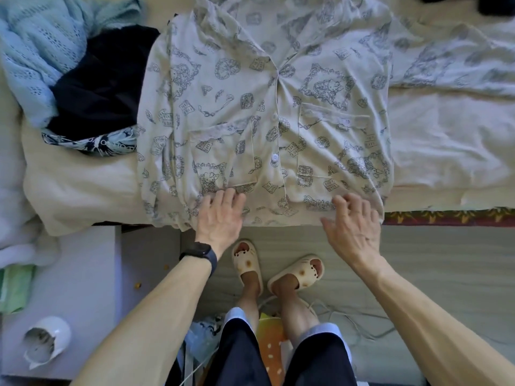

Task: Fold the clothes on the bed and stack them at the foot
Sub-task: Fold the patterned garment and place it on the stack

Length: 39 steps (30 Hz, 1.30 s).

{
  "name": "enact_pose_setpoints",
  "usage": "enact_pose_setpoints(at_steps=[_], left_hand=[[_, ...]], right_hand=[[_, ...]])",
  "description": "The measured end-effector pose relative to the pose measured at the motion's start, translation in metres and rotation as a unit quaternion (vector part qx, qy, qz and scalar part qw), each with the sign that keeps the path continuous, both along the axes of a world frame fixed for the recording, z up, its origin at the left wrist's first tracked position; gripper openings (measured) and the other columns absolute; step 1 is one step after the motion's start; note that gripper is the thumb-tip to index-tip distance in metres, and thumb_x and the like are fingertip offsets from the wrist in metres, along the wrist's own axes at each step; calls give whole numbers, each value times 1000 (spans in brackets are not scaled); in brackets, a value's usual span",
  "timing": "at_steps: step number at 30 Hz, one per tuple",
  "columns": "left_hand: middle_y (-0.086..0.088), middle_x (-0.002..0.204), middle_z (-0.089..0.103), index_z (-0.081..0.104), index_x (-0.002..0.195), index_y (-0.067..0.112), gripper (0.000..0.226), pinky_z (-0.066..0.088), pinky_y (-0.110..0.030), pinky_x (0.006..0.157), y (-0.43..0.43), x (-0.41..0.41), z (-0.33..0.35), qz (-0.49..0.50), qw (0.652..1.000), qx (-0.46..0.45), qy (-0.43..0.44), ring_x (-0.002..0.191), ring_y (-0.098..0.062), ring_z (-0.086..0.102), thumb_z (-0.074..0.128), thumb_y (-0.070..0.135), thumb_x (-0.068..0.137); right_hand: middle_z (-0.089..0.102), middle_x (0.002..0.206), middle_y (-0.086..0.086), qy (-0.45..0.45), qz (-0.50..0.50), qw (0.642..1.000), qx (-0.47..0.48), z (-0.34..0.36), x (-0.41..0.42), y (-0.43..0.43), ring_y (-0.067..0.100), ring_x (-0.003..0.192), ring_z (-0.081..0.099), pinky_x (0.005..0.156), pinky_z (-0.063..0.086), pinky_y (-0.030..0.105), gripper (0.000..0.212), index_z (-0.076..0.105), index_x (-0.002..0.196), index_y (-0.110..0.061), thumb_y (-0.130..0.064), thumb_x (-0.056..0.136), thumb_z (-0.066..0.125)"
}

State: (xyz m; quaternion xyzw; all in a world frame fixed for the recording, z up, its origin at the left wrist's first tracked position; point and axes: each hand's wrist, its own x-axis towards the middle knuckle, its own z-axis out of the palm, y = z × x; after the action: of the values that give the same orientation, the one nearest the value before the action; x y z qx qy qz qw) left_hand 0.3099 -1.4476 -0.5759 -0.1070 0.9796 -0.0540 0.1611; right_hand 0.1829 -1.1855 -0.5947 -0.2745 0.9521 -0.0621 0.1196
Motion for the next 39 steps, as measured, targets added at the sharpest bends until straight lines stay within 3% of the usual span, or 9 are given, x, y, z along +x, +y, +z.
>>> enact_pose_setpoints(at_steps=[6,9,15,18,21,26,32,35,39], left_hand=[[-1,107,60,55,115,19,30,41,-37,77,-12,-18,-17,-46,999,-16,-21,96,-23,56,67,29,89],[-3,80,66,66,94,16,18,46,-36,69,-21,-11,-11,-102,994,15,37,78,-27,61,75,23,80],[-5,76,62,70,101,14,27,47,-35,63,-22,33,11,-185,977,88,58,67,-26,59,72,25,76],[-3,82,66,71,105,20,33,48,-35,65,-21,42,15,-180,978,100,-41,76,-27,62,79,27,73],[-2,115,63,56,133,26,41,45,-39,90,-25,37,11,-133,977,117,-116,107,-26,58,56,31,93],[-11,115,66,68,112,16,40,56,-41,86,-32,-2,24,-81,982,169,-28,100,-29,66,80,18,74],[-9,164,21,28,156,28,62,18,-48,121,-54,-68,28,-7,984,175,13,149,-30,26,48,42,99],[-1,168,-14,-5,157,42,69,-9,-52,120,-62,-98,15,12,986,165,1,155,-30,-7,29,59,100],[4,159,-39,-24,149,53,77,-12,-69,115,-60,-106,-6,47,986,152,-41,148,-37,-29,19,79,90]], right_hand=[[60,115,18,29,44,996,68,-15,-26,-23,41,96,56,73,45,48,32,59,118,-7,-13,89,70],[62,103,20,22,53,998,33,-11,-31,-16,43,88,60,74,48,49,28,61,116,-3,0,87,60],[58,79,15,15,64,996,-60,20,-6,11,35,68,54,61,48,46,20,61,89,-3,13,77,65],[66,98,13,-86,72,991,70,23,9,15,37,87,61,76,50,47,22,67,107,-9,1,89,60],[60,134,7,-158,44,968,190,25,11,7,33,121,54,102,42,46,39,54,139,-22,-20,101,45],[59,133,6,-124,21,983,134,51,-1,-30,31,119,54,89,47,43,37,58,134,-19,-32,101,48],[38,157,8,-75,49,996,32,69,-43,-97,29,138,42,107,43,42,46,47,144,-21,-39,103,47],[13,170,8,-56,45,997,-11,57,-66,-122,32,156,12,124,19,51,60,30,159,-33,-51,104,44],[-34,165,0,-102,73,990,57,20,-82,-118,32,150,-34,117,-12,65,79,-14,156,-52,-73,97,34]])
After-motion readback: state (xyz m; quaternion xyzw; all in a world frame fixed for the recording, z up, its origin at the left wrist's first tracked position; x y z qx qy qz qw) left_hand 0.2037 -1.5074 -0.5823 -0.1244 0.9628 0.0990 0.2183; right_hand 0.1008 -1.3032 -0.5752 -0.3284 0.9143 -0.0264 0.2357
